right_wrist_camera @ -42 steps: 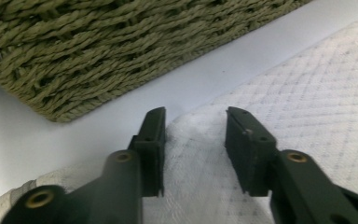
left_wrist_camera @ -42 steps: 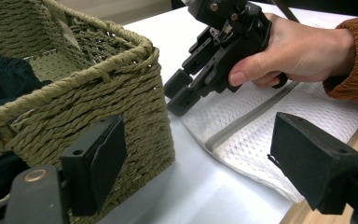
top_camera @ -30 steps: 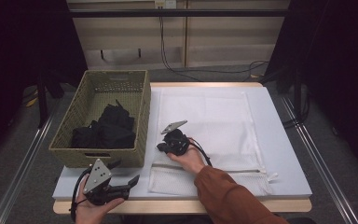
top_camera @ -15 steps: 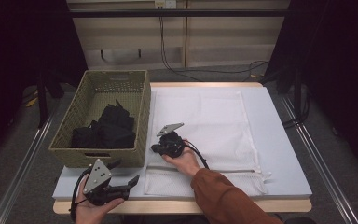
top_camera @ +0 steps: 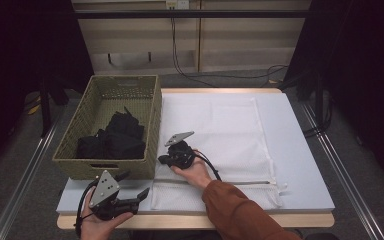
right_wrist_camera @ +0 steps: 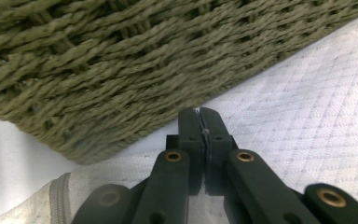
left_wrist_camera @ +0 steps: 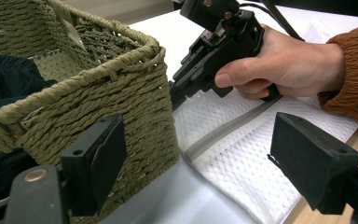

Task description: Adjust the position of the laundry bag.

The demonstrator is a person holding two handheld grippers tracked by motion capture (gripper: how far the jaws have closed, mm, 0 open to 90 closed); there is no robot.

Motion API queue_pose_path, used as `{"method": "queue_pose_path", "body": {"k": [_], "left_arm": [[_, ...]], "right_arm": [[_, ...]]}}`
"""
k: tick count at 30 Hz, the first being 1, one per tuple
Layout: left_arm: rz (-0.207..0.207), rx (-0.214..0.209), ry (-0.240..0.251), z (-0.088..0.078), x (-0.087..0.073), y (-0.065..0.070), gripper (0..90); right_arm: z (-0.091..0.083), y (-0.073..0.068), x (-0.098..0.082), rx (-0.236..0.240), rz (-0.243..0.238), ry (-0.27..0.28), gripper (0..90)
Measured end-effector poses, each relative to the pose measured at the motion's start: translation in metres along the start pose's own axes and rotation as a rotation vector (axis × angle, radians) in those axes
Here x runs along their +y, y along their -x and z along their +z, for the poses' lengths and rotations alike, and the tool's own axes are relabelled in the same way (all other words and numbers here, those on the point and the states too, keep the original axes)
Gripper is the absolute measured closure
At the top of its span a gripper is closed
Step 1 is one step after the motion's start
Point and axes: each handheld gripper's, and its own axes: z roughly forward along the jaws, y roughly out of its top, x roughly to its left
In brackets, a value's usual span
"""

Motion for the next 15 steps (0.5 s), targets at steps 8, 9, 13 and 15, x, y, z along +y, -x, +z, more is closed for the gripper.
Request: {"method": "queue_pose_path", "body": {"k": [8, 9, 13, 15], "left_arm": [[-0.001, 0.002, -0.001, 0.0002, -0.0002, 0.0000, 18.1], [-0.001, 0.002, -0.003, 0.0004, -0.0003, -0.0001, 18.1], [-0.006, 0.004, -0.006, 0.0006, -0.0004, 0.0000, 18.1], [-0.011, 0.006, -0.010, 0.0006, -0.0004, 0.0005, 18.1]], "right_arm": [[0.0009, -0.0004, 0.0000, -0.003, -0.001, -0.002, 88.6], [0.0009, -0.0005, 0.0001, -0.007, -0.001, -0.002, 88.1], [0.0008, -0.0012, 0.0006, -0.007, -0.010, 0.002, 75.6], [-0.0002, -0.0019, 0.0007, -0.013, -0.013, 0.001, 72.5]]}}
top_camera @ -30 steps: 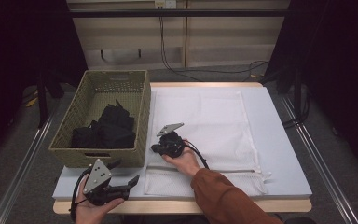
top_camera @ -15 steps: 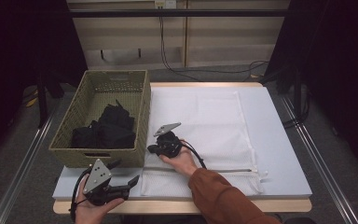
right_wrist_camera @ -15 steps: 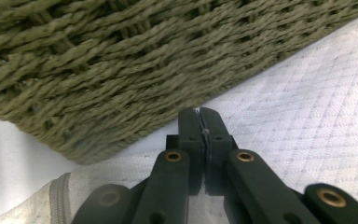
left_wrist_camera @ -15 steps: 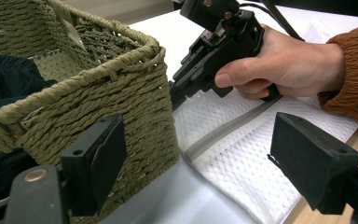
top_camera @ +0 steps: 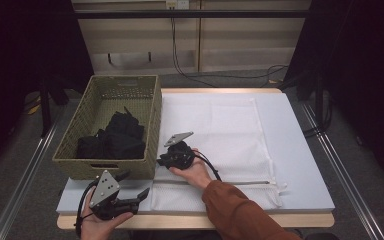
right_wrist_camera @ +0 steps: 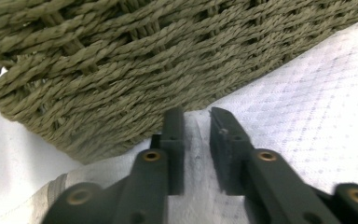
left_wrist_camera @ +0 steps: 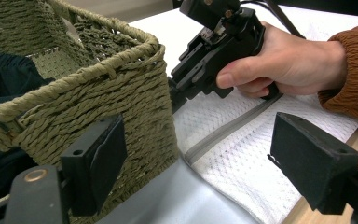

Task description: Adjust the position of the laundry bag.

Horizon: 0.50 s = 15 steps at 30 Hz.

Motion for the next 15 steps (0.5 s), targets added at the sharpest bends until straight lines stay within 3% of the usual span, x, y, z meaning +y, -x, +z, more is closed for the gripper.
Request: {"method": "queue_pose_path", "body": {"k": [3, 4, 11, 15], "left_arm": [[0.001, -0.002, 0.003, 0.000, 0.000, -0.001, 18.0], [0.003, -0.004, 0.000, 0.000, 0.000, -0.001, 18.1], [0.006, -0.009, -0.008, 0.001, 0.000, 0.000, 18.7], [-0.008, -0.009, -0.003, 0.001, -0.001, -0.003, 18.6]], "right_arm": [[-0.004, 0.002, 0.000, -0.002, 0.014, 0.015, 57.4], [-0.009, 0.004, 0.000, 0.000, 0.024, 0.024, 47.2], [-0.032, 0.010, -0.004, 0.008, 0.027, 0.035, 35.4], [-0.043, 0.014, -0.005, -0.001, 0.041, 0.048, 34.6]]}}
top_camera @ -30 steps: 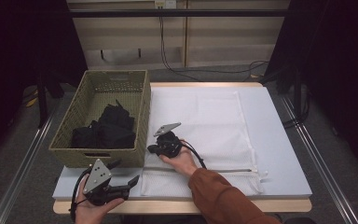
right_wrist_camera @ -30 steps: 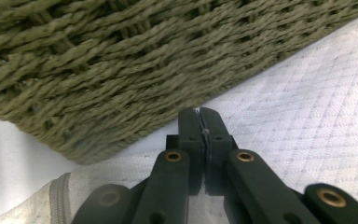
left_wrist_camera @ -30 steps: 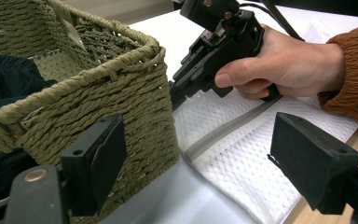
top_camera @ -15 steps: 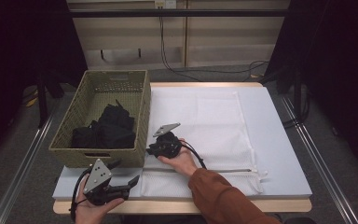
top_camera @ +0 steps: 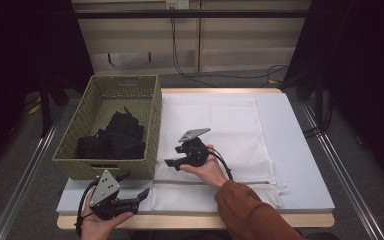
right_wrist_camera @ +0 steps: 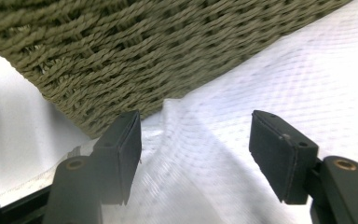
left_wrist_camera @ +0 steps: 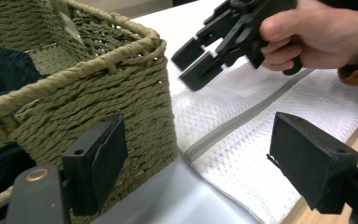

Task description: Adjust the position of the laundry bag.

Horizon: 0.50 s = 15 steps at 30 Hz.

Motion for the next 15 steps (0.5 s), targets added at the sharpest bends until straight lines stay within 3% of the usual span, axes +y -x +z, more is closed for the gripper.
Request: {"method": "queue_pose_path", "body": {"k": [6, 11, 13, 15], "left_arm": [[0.006, 0.000, 0.004, 0.001, 0.001, 0.002, 18.6], [0.002, 0.001, 0.006, 0.001, 0.001, 0.001, 18.0], [0.005, 0.001, 0.009, 0.001, 0.001, 0.001, 18.0], [0.004, 0.004, 0.007, 0.000, 0.001, 0.002, 18.0]], "right_arm": [[-0.023, 0.006, -0.008, 0.002, -0.002, 0.012, 34.6], [-0.057, 0.014, -0.021, -0.006, -0.001, 0.032, 36.3], [-0.061, 0.015, -0.023, -0.005, -0.001, 0.031, 36.4], [-0.080, 0.016, -0.030, -0.032, -0.012, 0.041, 36.5]]}}
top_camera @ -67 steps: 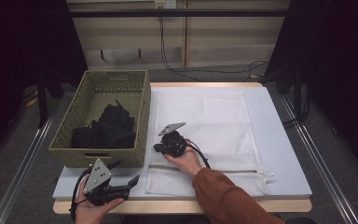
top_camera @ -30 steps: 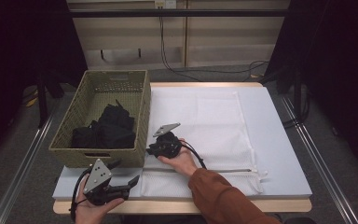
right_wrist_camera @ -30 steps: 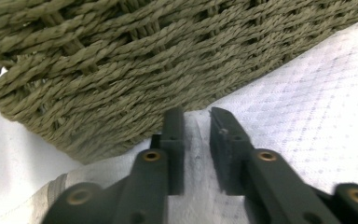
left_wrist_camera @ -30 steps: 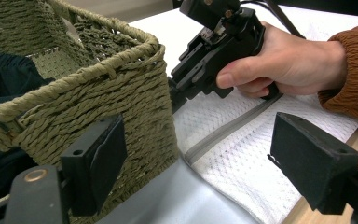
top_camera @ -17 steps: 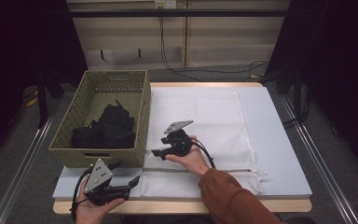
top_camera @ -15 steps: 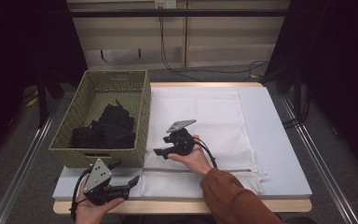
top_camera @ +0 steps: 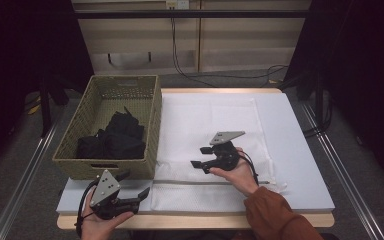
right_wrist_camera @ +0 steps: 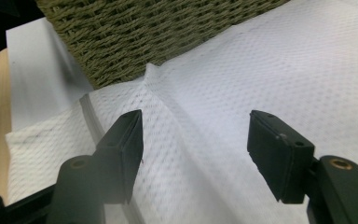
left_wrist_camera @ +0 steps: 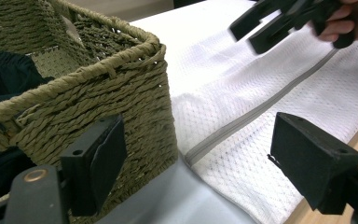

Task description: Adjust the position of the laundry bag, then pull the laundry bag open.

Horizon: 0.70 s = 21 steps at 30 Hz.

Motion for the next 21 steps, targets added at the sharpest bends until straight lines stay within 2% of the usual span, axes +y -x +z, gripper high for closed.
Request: {"method": "queue_pose_path", "body": {"k": [2, 3, 5, 7, 8, 9, 10, 12, 14, 16, 18, 19, 21], "left_arm": [[0.003, 0.007, -0.004, -0.001, 0.000, 0.000, 18.0], [0.004, 0.008, -0.005, -0.001, 0.000, 0.000, 18.0], [-0.001, 0.011, -0.006, -0.001, 0.000, 0.000, 18.0], [0.000, 0.007, -0.009, -0.001, 0.000, 0.002, 18.0], [0.008, 0.006, -0.007, -0.001, 0.001, 0.003, 18.1], [0.008, 0.006, -0.007, -0.001, 0.001, 0.003, 18.1], [0.006, 0.000, 0.000, -0.001, 0.001, 0.003, 18.1], [0.001, -0.003, -0.004, -0.001, 0.000, 0.002, 18.1], [0.003, -0.003, -0.011, -0.002, -0.001, 0.001, 18.3], [-0.013, -0.002, 0.002, -0.002, -0.002, 0.001, 18.5], [-0.010, 0.003, 0.001, -0.003, -0.001, 0.001, 18.6], [-0.006, 0.003, -0.002, -0.004, -0.001, 0.002, 19.0], [-0.001, 0.004, -0.004, -0.004, -0.001, 0.002, 19.8]], "right_arm": [[-0.004, 0.001, -0.002, 0.003, 0.012, 0.008, 36.5], [-0.017, 0.003, -0.008, -0.003, 0.023, 0.016, 36.5], [-0.021, 0.003, -0.011, -0.010, 0.021, 0.014, 36.4], [-0.030, 0.006, -0.015, -0.009, 0.032, -0.015, 34.6], [-0.040, 0.006, -0.021, -0.012, 0.031, -0.002, 33.4], [-0.040, 0.006, -0.021, -0.012, 0.031, -0.002, 33.4], [-0.043, 0.006, -0.023, -0.018, 0.036, -0.011, 32.9], [-0.060, 0.008, -0.033, -0.034, 0.035, 0.012, 31.8], [-0.063, 0.009, -0.035, -0.043, 0.040, 0.010, 31.5], [-0.072, 0.013, -0.041, -0.073, 0.045, 0.030, 31.6], [-0.083, 0.018, -0.048, -0.090, 0.075, 0.024, 32.3], [-0.091, 0.019, -0.052, -0.090, 0.107, 0.012, 32.8], [-0.099, 0.020, -0.055, -0.070, 0.125, 0.018, 36.0]]}}
